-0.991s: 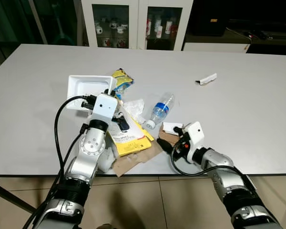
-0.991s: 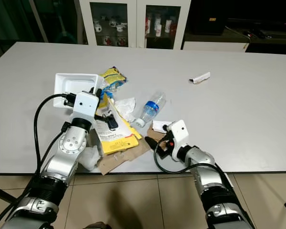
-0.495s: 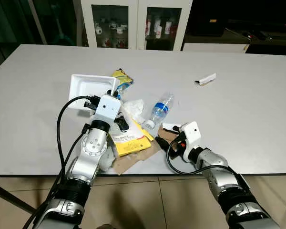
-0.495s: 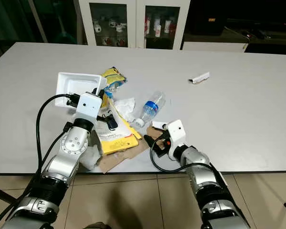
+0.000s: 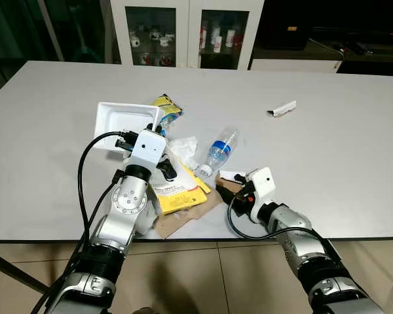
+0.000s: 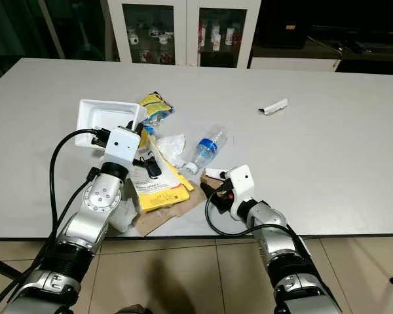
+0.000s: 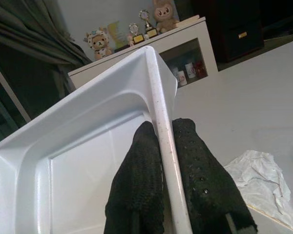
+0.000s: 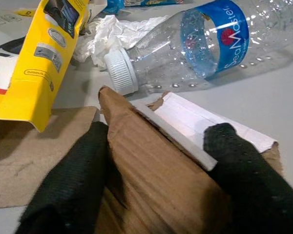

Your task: Picking trash to rubbish bin

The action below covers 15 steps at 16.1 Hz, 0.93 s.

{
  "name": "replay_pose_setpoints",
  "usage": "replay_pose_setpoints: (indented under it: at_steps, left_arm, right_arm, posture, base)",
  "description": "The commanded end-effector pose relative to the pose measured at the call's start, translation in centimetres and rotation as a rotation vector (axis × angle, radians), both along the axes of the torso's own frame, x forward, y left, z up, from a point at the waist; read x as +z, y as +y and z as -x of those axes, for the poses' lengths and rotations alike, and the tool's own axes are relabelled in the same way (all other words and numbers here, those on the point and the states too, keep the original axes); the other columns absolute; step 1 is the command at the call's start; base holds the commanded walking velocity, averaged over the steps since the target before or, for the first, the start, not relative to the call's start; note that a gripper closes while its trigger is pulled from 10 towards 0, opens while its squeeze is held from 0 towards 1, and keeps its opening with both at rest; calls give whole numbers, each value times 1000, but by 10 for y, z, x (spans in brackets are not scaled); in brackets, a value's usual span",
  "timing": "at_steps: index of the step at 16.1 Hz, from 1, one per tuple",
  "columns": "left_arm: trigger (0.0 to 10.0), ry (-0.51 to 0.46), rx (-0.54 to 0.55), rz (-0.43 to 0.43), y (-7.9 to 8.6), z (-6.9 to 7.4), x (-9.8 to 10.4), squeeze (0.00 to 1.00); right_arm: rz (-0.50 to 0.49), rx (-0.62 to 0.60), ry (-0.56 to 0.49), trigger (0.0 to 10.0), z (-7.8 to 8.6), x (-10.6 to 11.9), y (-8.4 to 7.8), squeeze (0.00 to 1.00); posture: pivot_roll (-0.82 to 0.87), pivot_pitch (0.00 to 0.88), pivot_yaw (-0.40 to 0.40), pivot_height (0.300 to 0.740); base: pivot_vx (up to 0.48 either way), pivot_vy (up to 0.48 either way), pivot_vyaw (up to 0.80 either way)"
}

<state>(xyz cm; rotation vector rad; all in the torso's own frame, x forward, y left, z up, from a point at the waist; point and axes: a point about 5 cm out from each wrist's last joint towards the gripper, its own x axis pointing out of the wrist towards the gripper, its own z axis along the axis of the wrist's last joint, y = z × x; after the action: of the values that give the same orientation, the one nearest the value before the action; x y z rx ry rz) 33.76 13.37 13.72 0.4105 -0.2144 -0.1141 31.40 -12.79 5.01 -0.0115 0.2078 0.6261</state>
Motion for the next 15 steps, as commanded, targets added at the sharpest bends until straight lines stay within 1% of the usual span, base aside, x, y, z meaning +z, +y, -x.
replay_pose_setpoints:
  at_steps: [1, 6, 10, 11, 14, 15]
  left_arm:
    - [10000, 6, -6, -16, -1, 0, 0, 0]
    - [10000, 8, -3, -14, -2, 0, -1, 0]
    - [10000, 6, 2, -9, -2, 0, -1, 0]
    - [10000, 2, 6, -4, -1, -1, 0, 0]
    - [10000, -6, 18, 5, 1, -1, 1, 0]
    - [10000, -6, 19, 5, 2, -1, 1, 0]
  right_arm:
    - [23, 12, 45, 0, 4, -8, 0, 0]
    - [31, 14, 35, 0, 2, -7, 0, 0]
    - [47, -37, 1, 0, -4, 1, -6, 0]
    - [58, -103, -29, 10000, -12, 9, -14, 0]
    - [83, -209, -95, 10000, -26, 27, -26, 0]
    - [85, -224, -102, 10000, -27, 30, -27, 0]
  posture:
    - [52, 39, -54, 740]
    - [52, 36, -55, 740]
    - [48, 30, -53, 740]
    - [50, 29, -55, 740]
    - [50, 32, -56, 740]
    - [50, 33, -55, 740]
  base:
    - [0, 0, 0]
    - [0, 0, 0]
    - [0, 0, 0]
    - [0, 0, 0]
    - [0, 0, 0]
    - [0, 0, 0]
